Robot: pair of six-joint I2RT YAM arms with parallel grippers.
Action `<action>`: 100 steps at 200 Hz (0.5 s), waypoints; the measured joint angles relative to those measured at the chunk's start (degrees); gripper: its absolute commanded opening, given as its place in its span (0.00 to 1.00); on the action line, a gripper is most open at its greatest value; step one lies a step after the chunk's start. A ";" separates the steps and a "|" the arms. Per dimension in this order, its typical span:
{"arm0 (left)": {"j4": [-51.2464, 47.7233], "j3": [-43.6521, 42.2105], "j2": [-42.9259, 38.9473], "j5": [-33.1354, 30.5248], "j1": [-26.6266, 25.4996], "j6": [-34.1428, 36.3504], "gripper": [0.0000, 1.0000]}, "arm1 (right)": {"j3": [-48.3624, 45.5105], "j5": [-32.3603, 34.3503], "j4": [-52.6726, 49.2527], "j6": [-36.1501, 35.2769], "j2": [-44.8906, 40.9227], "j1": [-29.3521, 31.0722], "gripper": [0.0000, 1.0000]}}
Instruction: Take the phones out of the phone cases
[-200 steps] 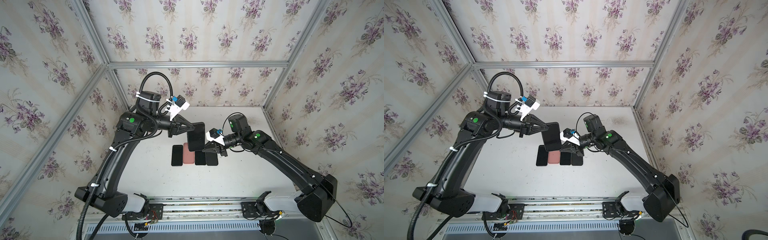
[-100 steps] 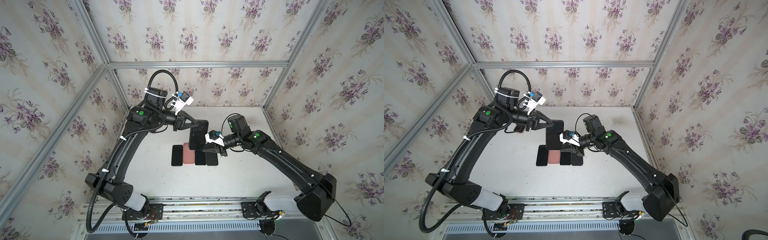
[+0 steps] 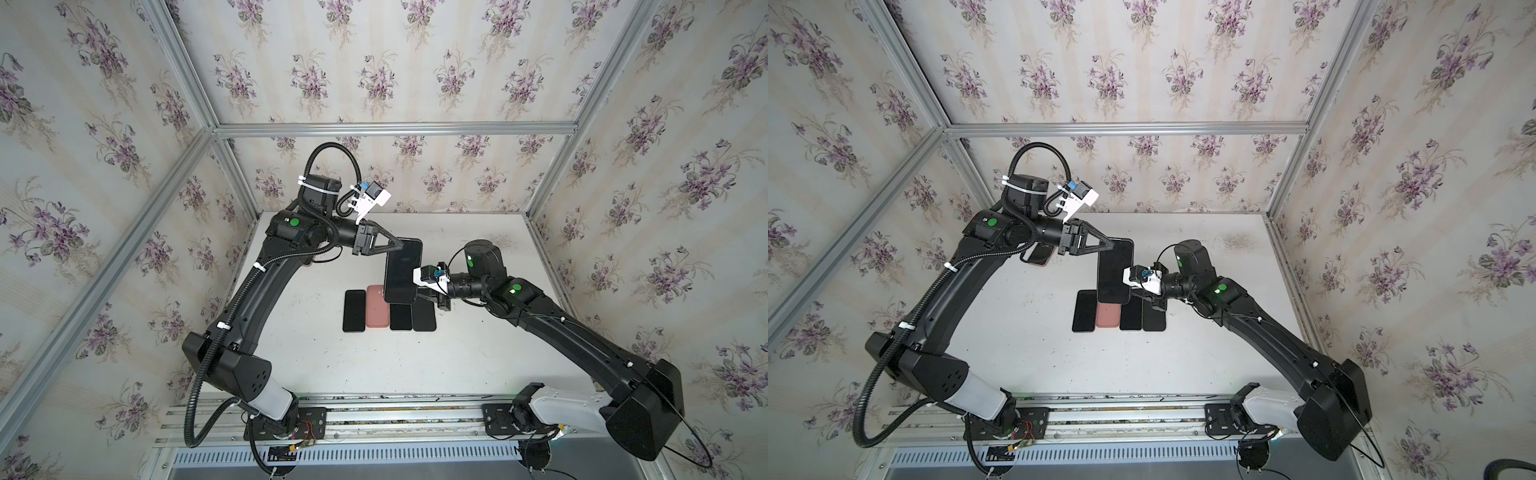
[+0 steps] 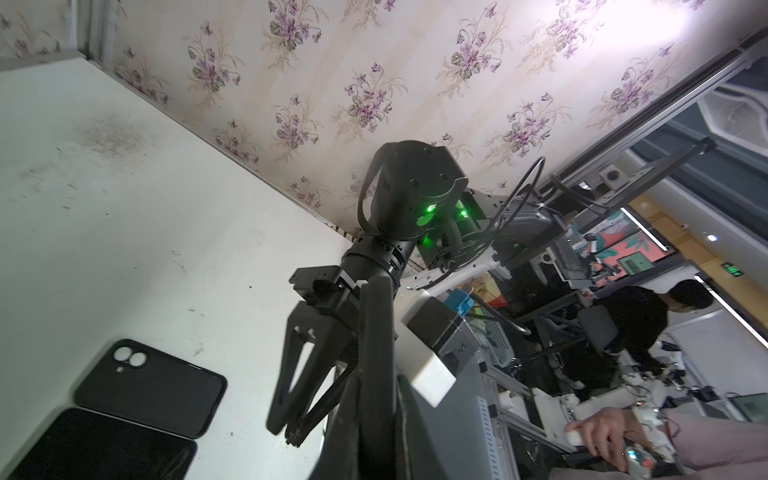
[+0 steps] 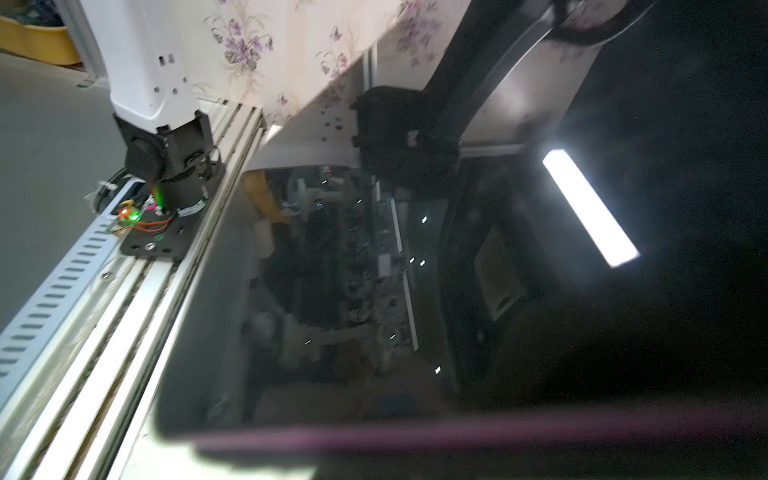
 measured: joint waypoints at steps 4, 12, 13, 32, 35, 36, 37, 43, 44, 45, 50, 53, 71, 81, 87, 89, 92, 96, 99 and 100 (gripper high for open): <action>0.44 -0.15 -0.09 0.00 0.04 -0.83 0.00 | -1.16 0.66 1.66 1.22 -0.90 0.02 0.41; 1.97 -0.63 -0.44 -0.02 0.20 -3.06 0.00 | -3.23 2.16 4.13 3.74 -2.51 0.04 0.44; 2.14 -0.68 -0.48 -0.02 0.20 -3.26 0.00 | -3.43 2.36 4.42 4.00 -2.67 0.04 0.45; 8.44 -2.51 -1.90 -0.94 1.07 -10.80 0.00 | -8.22 7.61 9.09 11.02 -6.99 -0.02 0.51; 10.01 -3.04 -2.21 -1.16 1.31 -12.48 0.00 | -8.81 8.41 9.66 12.26 -7.65 -0.04 0.52; 10.32 -3.15 -2.27 -1.20 1.33 -12.81 0.00 | -9.05 8.83 9.92 12.92 -8.00 -0.04 0.52; 11.02 -3.41 -2.40 -1.31 1.40 -13.60 0.00 | -9.20 9.03 10.01 13.20 -8.20 -0.04 0.52; 14.25 -4.70 -2.99 -1.90 1.77 -17.07 0.00 | -10.12 10.58 10.99 15.76 -9.57 -0.04 0.54; 14.69 -4.87 -3.06 -1.97 1.81 -17.51 0.00 | -10.36 10.95 11.15 16.46 -9.94 -0.04 0.54; 15.17 -5.05 -3.15 -2.03 1.86 -17.97 0.00 | -10.43 11.15 11.23 16.81 -10.10 -0.04 0.54; 18.40 -6.60 -3.69 -2.62 2.19 -21.44 0.00 | -10.99 12.63 11.85 19.82 -11.41 -0.04 0.55; 20.41 -7.48 -3.93 -2.86 2.36 -23.43 0.00 | -11.13 13.38 12.13 21.38 -12.02 -0.04 0.56; 34.36 -14.38 -4.83 -4.44 3.34 -37.90 0.00 | -11.47 17.81 13.66 32.17 -15.50 -0.11 0.59; 44.04 -18.56 -4.74 -4.98 3.74 -47.91 0.00 | -11.47 19.80 14.23 38.62 -16.68 -0.37 0.60; 48.63 -20.41 -4.59 -5.55 3.87 -52.41 0.00 | -11.56 20.50 14.56 42.34 -16.98 -0.55 0.61; 50.18 -21.00 -4.52 -5.73 3.87 -53.90 0.00 | -11.69 20.68 14.78 43.67 -17.00 -0.61 0.61; 52.68 -21.81 -4.39 -6.01 3.87 -56.30 0.00 | -11.85 20.83 15.34 45.55 -17.03 -0.76 0.61; 55.36 -22.60 -4.26 -6.32 3.85 -58.69 0.00 | -12.11 20.90 15.76 47.80 -17.03 -0.85 0.62; 57.00 -22.99 -4.17 -6.38 3.82 -60.24 0.00 | -12.41 20.90 16.50 49.94 -17.03 -0.85 0.62; 57.35 -23.08 -4.15 -6.38 3.82 -60.61 0.00 | -12.52 20.90 16.63 50.36 -17.03 -0.85 0.62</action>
